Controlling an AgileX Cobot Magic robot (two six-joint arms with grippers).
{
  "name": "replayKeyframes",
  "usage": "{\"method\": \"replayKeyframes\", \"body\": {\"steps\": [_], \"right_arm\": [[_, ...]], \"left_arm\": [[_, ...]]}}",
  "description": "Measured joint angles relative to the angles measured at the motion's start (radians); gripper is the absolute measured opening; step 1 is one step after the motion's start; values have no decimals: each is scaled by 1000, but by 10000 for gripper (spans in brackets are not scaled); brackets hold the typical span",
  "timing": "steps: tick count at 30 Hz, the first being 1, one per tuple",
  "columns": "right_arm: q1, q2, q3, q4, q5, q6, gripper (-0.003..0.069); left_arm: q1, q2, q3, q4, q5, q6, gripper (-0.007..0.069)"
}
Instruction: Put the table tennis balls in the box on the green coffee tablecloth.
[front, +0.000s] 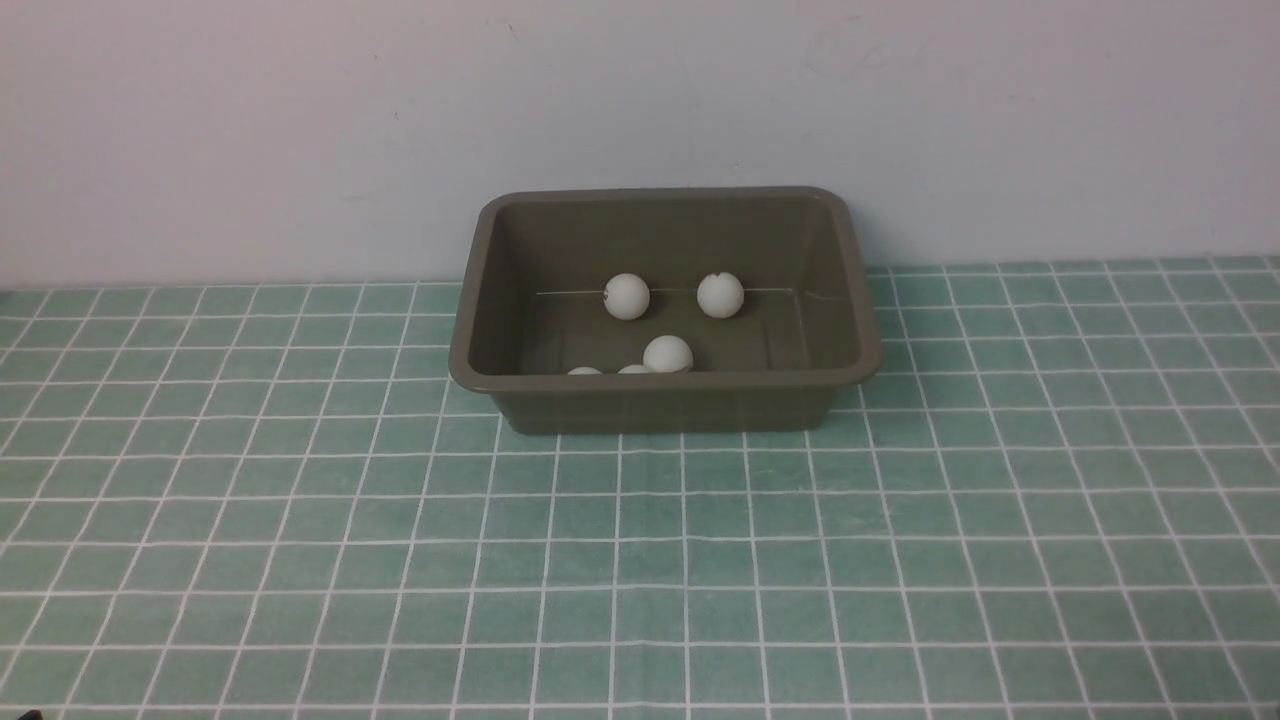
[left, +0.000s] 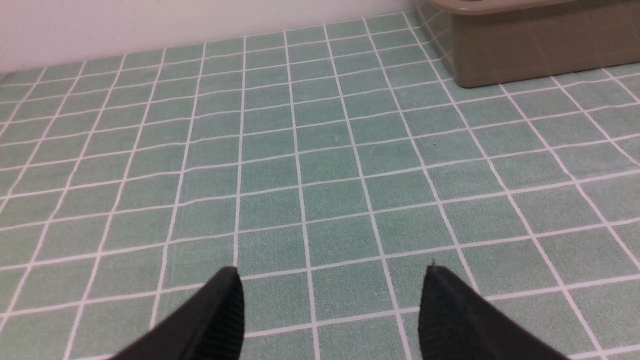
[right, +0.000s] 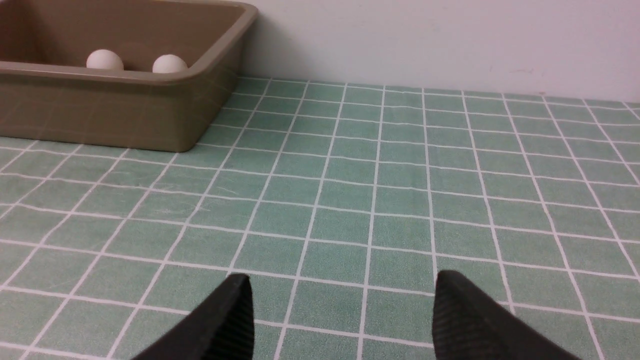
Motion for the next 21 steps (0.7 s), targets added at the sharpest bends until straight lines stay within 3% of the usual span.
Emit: {"method": "replayKeyframes", "body": {"steps": [21], "right_arm": [[-46, 0, 1, -2, 0, -9, 441]], "left_arm": [[0, 0, 0, 0, 0, 0, 426]]}}
